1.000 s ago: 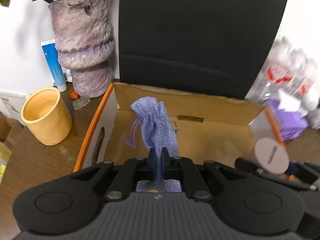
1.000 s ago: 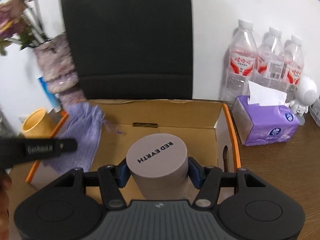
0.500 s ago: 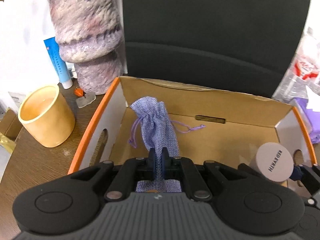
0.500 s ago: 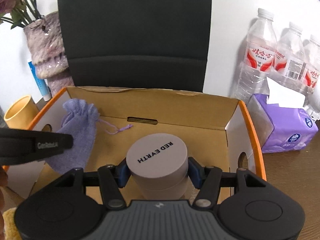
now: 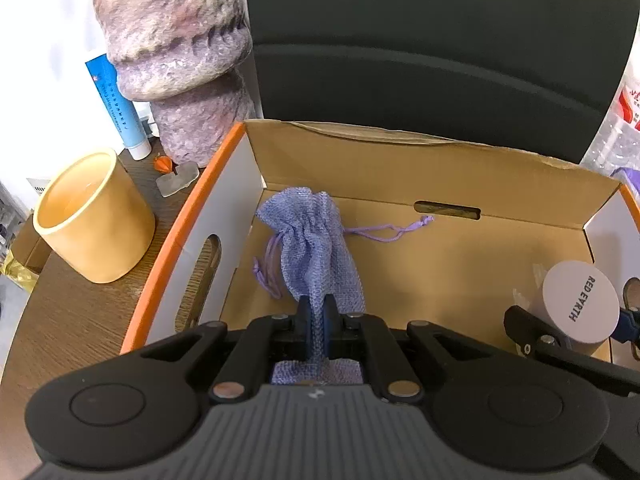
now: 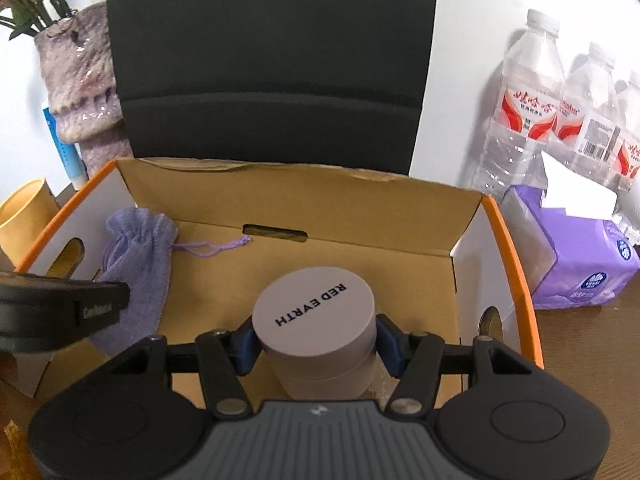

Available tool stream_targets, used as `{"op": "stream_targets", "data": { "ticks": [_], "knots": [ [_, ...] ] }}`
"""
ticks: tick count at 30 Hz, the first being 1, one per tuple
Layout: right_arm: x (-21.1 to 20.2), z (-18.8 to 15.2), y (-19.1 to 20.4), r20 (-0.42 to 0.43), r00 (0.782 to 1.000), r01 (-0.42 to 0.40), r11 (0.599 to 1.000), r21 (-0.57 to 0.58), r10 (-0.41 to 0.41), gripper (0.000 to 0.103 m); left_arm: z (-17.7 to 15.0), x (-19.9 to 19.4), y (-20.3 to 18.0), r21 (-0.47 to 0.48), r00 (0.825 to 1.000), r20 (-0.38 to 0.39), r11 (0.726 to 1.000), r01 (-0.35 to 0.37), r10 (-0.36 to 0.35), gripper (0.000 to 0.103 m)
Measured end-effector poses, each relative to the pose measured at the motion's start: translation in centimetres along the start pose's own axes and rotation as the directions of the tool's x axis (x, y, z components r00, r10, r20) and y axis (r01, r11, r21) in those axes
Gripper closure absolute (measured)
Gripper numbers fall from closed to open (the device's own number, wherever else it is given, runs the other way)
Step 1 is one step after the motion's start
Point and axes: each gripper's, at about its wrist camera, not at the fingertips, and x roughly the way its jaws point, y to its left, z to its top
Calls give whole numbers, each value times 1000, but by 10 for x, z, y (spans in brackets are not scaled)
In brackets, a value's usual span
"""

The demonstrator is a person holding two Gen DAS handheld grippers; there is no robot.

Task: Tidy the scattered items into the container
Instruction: 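Lower the pouch and jar into the cardboard box with both tools, then open both tools to release the pouch and jar, then withdraw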

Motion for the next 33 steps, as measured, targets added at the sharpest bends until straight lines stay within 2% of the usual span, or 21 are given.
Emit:
{"op": "stream_targets", "data": {
  "ticks": [17, 21, 23, 25, 26, 28, 30, 32, 33],
  "knots": [
    [4, -1, 0, -30, 1000, -1, 1000, 10, 1, 49, -5, 5, -4, 24, 1000, -24, 1000, -8, 8, 95],
    [3, -1, 2, -32, 999, 1, 1000, 0, -1, 47, -6, 1, -5, 31, 1000, -14, 999, -16, 17, 84],
    [1, -1, 5, -27, 1000, 3, 1000, -14, -4, 46, -7, -3, -6, 45, 1000, 2, 999, -25, 25, 75],
    [1, -2, 7, -25, 1000, 3, 1000, -23, -4, 40, -6, -9, -5, 41, 1000, 22, 999, -22, 22, 63],
    [0, -2, 8, -23, 1000, 1, 1000, -21, -2, 36, -6, -13, -4, 40, 999, 34, 999, -24, 23, 62],
    [-3, -2, 7, -17, 1000, -5, 1000, -5, 5, 31, -5, -20, -1, 41, 998, 55, 998, -41, 39, 51],
    [-8, -1, 5, -9, 1000, -12, 1000, 14, 12, 25, -5, -28, 3, 50, 995, 82, 997, -58, 54, 45],
    [-14, -1, 5, 0, 1000, -18, 1000, 17, 18, 20, -5, -36, 7, 56, 992, 110, 996, -69, 63, 32],
    [-18, -1, 6, 7, 1000, -22, 1000, 15, 22, 15, -5, -41, 10, 48, 991, 123, 997, -65, 58, 21]
  ]
}}
